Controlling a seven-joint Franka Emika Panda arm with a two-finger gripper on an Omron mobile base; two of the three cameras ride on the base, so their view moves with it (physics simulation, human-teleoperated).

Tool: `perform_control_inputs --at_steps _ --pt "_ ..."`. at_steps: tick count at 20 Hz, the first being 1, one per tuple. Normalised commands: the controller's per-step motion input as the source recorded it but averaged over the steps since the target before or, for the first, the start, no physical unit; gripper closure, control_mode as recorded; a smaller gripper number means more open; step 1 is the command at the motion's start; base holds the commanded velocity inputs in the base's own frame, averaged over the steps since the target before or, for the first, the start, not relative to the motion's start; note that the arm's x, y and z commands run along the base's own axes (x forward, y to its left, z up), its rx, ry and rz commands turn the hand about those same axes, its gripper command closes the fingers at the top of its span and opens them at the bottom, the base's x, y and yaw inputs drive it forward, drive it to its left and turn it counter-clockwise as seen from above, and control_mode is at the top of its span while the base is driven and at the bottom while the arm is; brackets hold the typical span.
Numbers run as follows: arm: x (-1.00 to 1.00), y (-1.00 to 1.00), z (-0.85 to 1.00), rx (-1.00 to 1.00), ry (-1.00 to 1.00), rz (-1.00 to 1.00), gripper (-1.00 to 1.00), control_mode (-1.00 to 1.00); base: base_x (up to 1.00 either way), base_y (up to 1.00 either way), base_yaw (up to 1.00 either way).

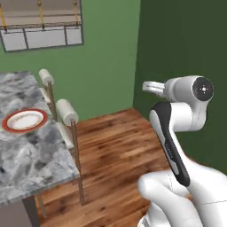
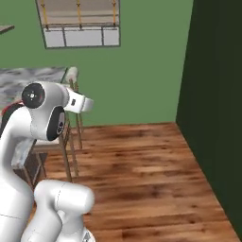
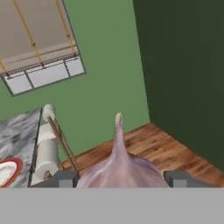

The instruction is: Take the cheese, fish, and garlic from the fridge and place them on the plate on the dining counter to create an appetizer plate.

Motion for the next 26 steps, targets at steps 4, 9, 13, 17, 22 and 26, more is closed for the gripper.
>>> perform_control_inputs --at_steps 4,9,13,17,22,26 --pt "0.00 0.00 0.00 0.00 0.00 0.00 1.00 1.00 1.00 -0.38 0.71" --pt "0.00 0.00 0.00 0.00 0.00 0.00 1.00 1.00 1.00 -0.42 0.70" --pt "0.00 0.00 0.00 0.00 0.00 0.00 1.00 1.00 1.00 -0.45 0.70" --pt "0.00 0.00 0.00 0.00 0.00 0.00 1.00 1.00 1.00 -0.46 0.70" --pt "0.00 0.00 0.00 0.00 0.00 0.00 1.00 1.00 1.00 -0.47 0.70" --pt "0.00 0.00 0.00 0.00 0.00 0.00 1.00 1.00 0.98 -0.50 0.69"
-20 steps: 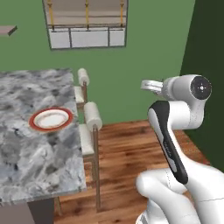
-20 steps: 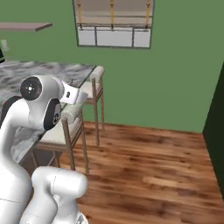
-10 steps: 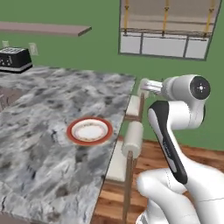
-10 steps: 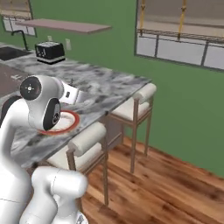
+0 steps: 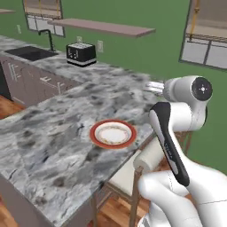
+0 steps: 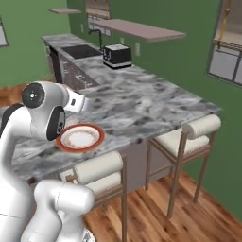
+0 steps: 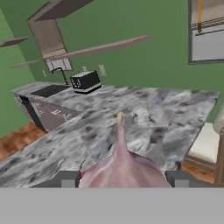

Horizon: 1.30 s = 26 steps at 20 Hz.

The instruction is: Take the cheese, fish, and garlic from the fridge and place them on the plate on the dining counter to create an appetizer plate.

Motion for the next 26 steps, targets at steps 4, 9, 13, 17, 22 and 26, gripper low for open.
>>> perform_control_inputs --at_steps 4,9,13,17,22,26 --pt "0.00 0.00 0.00 0.00 0.00 0.00 1.00 1.00 0.94 -0.41 0.69" --pt "0.00 0.00 0.00 0.00 0.00 0.00 1.00 1.00 0.90 -0.32 0.66" --pt "0.00 0.00 0.00 0.00 0.00 0.00 1.00 1.00 0.85 -0.19 0.63" --pt "0.00 0.00 0.00 0.00 0.00 0.00 1.00 1.00 0.70 -0.08 0.58" --pt "0.06 -0.03 -0.10 0.00 0.00 0.05 1.00 -1.00 0.48 0.00 0.35" --pt "0.27 -0.37 -0.46 0.00 0.04 0.11 1.00 -1.00 0.00 0.00 0.00"
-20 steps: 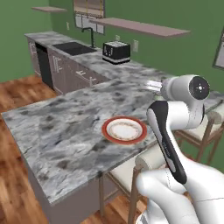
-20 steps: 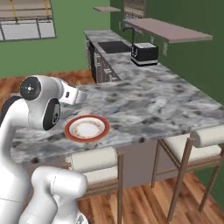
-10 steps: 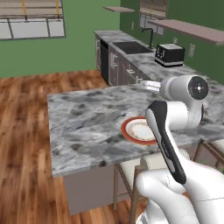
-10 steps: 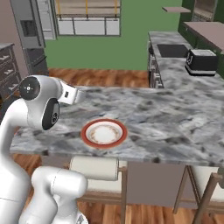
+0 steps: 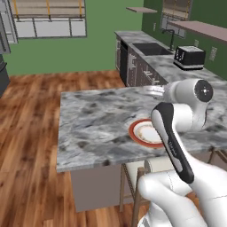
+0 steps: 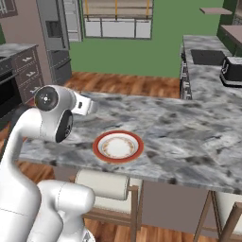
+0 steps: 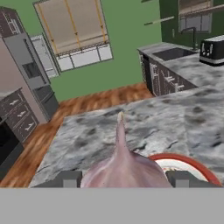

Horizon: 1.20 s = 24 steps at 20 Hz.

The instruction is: Take the cheese, fish, and garlic from the fridge and place them on the plate on the dining counter to create an appetizer plate.

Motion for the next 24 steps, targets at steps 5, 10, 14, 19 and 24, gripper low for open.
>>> perform_control_inputs --at_steps 5,10,14,19,24 --pt "0.50 -0.41 -0.42 0.00 0.18 0.01 1.00 -1.00 0.00 0.00 0.00" --pt "0.48 -0.33 -0.33 0.00 0.32 0.00 1.00 -1.00 0.00 0.00 0.00" --pt "0.32 -0.38 -0.37 -0.01 0.19 0.00 1.00 -1.00 0.00 0.00 0.00" --pt "0.35 -0.23 -0.52 -0.01 0.06 0.00 1.00 -1.00 0.00 0.00 0.00" --pt "0.45 -0.02 -0.57 -0.02 0.02 0.00 1.00 -1.00 0.00 0.00 0.00"
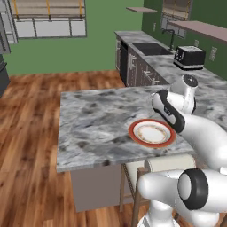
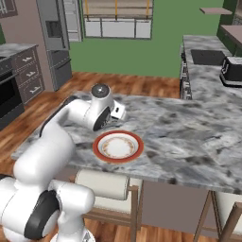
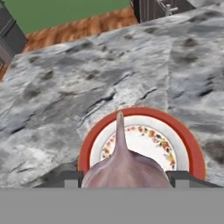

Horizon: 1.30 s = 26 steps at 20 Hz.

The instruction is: Take the cheese, fish, and garlic from the fridge and place them on the plate on the dining counter to create an appetizer plate.

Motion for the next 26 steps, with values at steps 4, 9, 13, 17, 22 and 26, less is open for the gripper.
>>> perform_control_inputs --at_steps 4,9,13,17,22,26 --pt "0.41 -0.05 -0.54 0.00 0.08 0.00 1.00 -1.00 0.00 0.00 0.00" --pt "0.33 -0.07 -0.49 -0.01 0.10 0.00 1.00 -1.00 0.00 0.00 0.00" --pt "0.32 -0.06 -0.46 -0.01 0.09 0.00 1.00 -1.00 0.00 0.00 0.00" --pt "0.26 -0.06 -0.44 0.00 0.07 0.00 1.00 -1.00 0.00 0.00 0.00" --pt "0.13 -0.14 -0.48 0.00 0.03 0.00 1.00 -1.00 0.00 0.00 0.00" --pt "0.12 -0.12 -0.47 0.00 0.04 0.00 1.00 -1.00 0.00 0.00 0.00"
